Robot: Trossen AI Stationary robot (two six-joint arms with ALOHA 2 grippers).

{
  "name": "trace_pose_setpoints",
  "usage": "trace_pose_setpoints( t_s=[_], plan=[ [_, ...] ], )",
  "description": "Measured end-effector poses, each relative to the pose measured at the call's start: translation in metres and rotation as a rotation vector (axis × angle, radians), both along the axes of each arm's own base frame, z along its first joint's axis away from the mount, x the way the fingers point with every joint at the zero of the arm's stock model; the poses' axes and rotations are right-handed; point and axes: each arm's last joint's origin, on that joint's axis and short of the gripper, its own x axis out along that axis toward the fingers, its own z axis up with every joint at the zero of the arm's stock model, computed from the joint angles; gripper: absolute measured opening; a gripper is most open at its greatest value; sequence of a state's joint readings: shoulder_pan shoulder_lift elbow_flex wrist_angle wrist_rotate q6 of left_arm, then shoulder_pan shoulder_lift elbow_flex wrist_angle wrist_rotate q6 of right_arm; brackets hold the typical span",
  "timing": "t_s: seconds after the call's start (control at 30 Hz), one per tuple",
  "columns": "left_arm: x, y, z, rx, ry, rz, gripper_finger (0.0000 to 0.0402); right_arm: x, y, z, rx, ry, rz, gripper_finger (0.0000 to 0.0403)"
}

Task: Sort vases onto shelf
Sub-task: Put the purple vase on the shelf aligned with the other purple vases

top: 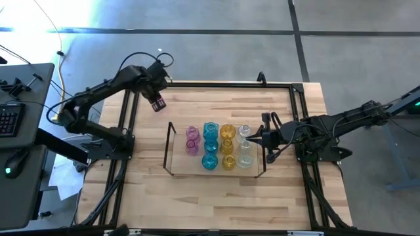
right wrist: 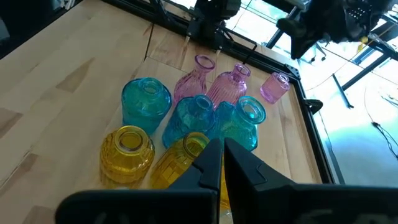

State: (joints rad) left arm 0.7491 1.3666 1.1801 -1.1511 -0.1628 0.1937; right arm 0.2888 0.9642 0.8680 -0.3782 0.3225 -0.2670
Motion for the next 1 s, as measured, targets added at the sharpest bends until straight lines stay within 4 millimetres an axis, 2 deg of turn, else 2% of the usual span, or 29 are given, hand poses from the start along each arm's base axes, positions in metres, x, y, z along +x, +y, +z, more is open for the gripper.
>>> trace_pose_setpoints(
  t_s=[0.17,0.4,0.67,1.0],
  plan=[
    [0.004,0.018,-0.017,-0.083,-0.009,-0.011,0.0092,0.000,0.000,0.000,-0.001,0.000,0.000,0.0000],
    [0.010,0.032,-0.039,-0.170,0.030,-0.047,0.0123,0.000,0.000,-0.001,-0.003,0.006,0.000,0.0000],
    [0.008,0.043,-0.051,-0.164,0.095,-0.028,0.0120,-0.001,0.000,-0.002,-0.009,0.022,0.001,0.0000],
    [0.002,0.040,-0.073,-0.176,0.102,-0.021,0.0115,-0.001,0.000,-0.003,-0.011,0.029,0.001,0.0000]
  ],
)
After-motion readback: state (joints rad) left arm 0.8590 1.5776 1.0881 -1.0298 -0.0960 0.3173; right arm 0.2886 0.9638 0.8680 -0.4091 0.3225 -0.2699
